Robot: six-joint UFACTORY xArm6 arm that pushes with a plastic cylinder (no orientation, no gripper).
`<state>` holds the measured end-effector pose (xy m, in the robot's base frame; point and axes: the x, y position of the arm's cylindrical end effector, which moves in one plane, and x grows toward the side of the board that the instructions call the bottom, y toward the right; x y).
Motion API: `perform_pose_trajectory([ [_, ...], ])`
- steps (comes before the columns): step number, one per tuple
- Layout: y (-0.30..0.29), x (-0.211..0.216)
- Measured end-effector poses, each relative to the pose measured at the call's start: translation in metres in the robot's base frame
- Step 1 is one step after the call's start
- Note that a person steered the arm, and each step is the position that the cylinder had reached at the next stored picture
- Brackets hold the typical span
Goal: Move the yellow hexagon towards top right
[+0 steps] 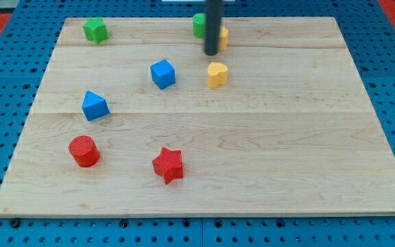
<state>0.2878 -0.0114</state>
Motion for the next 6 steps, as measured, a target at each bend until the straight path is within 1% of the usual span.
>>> perform_pose_trajectory([
  [1, -0.039, -0.012],
  [2, 0.048, -0.030],
  [3, 0.123, -0.039],
  [4, 0.127, -0.042],
  [5, 0.161, -0.045],
  [6, 0.160, -0.043],
])
